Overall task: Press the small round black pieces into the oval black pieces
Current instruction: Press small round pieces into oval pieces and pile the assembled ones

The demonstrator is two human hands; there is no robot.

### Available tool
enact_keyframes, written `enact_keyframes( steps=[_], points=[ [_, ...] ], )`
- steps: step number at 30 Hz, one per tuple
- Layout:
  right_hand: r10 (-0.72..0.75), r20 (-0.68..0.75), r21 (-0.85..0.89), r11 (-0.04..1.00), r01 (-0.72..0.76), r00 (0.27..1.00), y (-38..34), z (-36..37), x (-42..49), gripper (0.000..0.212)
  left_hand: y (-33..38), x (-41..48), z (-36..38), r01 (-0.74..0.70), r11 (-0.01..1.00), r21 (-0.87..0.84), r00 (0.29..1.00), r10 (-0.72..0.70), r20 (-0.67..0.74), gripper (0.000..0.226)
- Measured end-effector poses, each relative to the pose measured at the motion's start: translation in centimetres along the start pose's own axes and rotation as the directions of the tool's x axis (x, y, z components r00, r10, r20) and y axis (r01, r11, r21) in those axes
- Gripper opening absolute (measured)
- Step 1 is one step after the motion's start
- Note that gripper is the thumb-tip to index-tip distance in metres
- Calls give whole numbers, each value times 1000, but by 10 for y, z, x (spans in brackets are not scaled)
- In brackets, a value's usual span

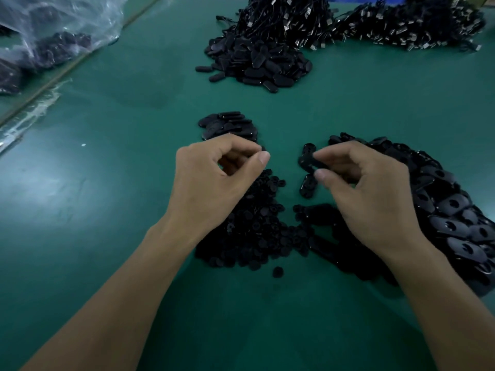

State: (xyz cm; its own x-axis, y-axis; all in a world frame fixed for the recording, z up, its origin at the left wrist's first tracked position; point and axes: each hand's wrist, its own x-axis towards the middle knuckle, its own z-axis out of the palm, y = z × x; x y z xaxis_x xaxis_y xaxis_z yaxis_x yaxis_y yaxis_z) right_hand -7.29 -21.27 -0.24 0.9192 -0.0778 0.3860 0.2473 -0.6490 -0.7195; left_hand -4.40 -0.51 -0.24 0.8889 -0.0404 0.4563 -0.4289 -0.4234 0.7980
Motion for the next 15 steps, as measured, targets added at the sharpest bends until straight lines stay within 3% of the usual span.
enact_keyframes(
  steps=[3,5,15],
  points=[
    [37,111,307,949,-70,993,-1,4,1,32,1,-2,2,13,998,-68,997,-8,72,7],
    [34,150,422,902,-95,988,-2,5,1,34,1,-2,3,18,996,-90,992,-7,125,9],
    [-17,193,518,851,-87,981,-8,6,-2,32,4,-3,4,63,985,-162,971,-23,240,8]
  ],
)
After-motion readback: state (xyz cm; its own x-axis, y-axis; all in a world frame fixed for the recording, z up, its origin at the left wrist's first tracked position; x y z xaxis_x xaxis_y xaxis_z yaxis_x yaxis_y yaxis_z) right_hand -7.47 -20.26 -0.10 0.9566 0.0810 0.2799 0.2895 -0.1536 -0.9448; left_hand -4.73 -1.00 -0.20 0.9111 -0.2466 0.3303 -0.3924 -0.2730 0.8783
